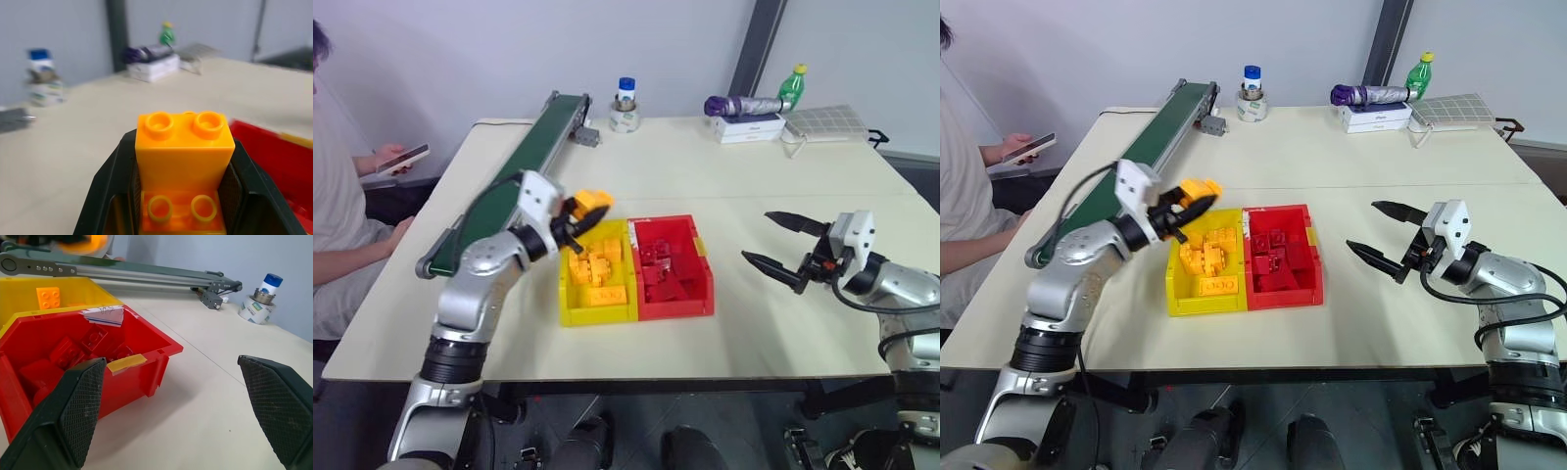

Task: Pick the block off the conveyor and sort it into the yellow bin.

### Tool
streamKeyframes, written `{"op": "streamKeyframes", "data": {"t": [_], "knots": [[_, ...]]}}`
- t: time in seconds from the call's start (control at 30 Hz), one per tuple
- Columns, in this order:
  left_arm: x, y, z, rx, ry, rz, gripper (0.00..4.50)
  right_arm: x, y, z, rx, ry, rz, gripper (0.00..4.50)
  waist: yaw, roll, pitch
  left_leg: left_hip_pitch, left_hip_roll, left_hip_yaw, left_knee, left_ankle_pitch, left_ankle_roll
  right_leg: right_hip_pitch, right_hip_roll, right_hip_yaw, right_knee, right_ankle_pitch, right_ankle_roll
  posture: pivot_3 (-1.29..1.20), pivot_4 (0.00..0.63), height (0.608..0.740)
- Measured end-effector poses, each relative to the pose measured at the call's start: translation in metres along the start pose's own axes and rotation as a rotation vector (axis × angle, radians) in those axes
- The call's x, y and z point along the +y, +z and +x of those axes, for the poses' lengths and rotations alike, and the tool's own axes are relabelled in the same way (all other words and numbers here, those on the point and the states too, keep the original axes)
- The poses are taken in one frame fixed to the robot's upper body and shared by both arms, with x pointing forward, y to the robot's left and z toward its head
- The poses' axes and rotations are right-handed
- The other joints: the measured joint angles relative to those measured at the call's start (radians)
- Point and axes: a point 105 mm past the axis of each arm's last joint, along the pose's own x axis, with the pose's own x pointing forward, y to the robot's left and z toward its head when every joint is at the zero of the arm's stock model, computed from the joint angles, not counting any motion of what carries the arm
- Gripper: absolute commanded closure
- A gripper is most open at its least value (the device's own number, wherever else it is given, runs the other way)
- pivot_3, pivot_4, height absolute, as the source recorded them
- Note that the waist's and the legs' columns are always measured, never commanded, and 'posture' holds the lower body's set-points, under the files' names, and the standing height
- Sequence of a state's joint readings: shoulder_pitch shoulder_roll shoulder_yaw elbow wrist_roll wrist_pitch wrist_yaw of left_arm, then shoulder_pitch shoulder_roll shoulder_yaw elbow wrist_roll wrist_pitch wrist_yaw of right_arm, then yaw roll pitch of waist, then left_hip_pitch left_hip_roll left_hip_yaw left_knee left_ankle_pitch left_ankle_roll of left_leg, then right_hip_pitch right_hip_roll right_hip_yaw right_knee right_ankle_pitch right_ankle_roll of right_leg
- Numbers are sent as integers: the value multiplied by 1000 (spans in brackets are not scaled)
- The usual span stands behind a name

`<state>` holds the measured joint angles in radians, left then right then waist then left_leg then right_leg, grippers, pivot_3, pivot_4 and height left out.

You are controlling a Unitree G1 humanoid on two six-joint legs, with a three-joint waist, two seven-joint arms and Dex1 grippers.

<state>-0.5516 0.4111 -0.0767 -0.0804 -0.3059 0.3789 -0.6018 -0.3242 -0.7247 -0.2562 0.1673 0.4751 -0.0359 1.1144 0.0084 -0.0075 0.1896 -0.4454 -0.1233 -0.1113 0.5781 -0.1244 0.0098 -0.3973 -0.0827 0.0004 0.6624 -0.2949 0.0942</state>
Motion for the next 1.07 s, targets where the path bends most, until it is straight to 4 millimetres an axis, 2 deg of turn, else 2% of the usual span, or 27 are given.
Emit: {"op": "streamKeyframes", "data": {"t": [0.07,0.2,0.4,0.43,0.6,0.77,0.93,1.07], "knots": [[-4,-12,3,42,-3,20,3135,2,-2,-1,6,-4,2,0,1,0,0,0,0,0,0,0,0,0,0,0,0,0,0,0,150,740],[-8,-15,-3,49,-34,1,3135,5,-8,-6,25,-9,20,0,1,0,0,-1,0,0,0,0,0,0,0,0,-1,0,0,0,150,740],[-8,-15,-9,34,-64,-71,282,4,-7,-6,23,-18,17,0,2,0,0,0,0,-1,0,0,0,0,0,0,-1,0,0,0,150,740],[-7,-13,-10,29,-63,-71,76,4,-7,-6,23,-19,17,0,2,0,0,0,0,-1,0,0,0,0,0,0,-1,0,0,0,150,740],[4,-1,-23,-10,-14,-46,76,3,-5,-4,16,-13,10,0,0,0,0,-1,0,-1,-1,0,0,-1,0,0,-1,0,0,0,150,740],[28,23,-61,-33,45,24,76,2,-4,-3,13,-5,9,0,-4,0,0,0,0,-1,-1,0,0,-1,0,0,-1,0,-1,0,150,740],[51,14,-109,84,113,69,76,0,-3,-1,7,8,9,0,-5,0,0,0,0,-1,-2,0,0,-1,0,0,-1,-1,-1,0,150,740],[69,11,-138,105,188,48,76,-1,-3,0,6,15,12,0,-1,1,0,0,0,-1,-2,-1,0,-1,0,1,-1,-1,-1,0,150,740]]}}
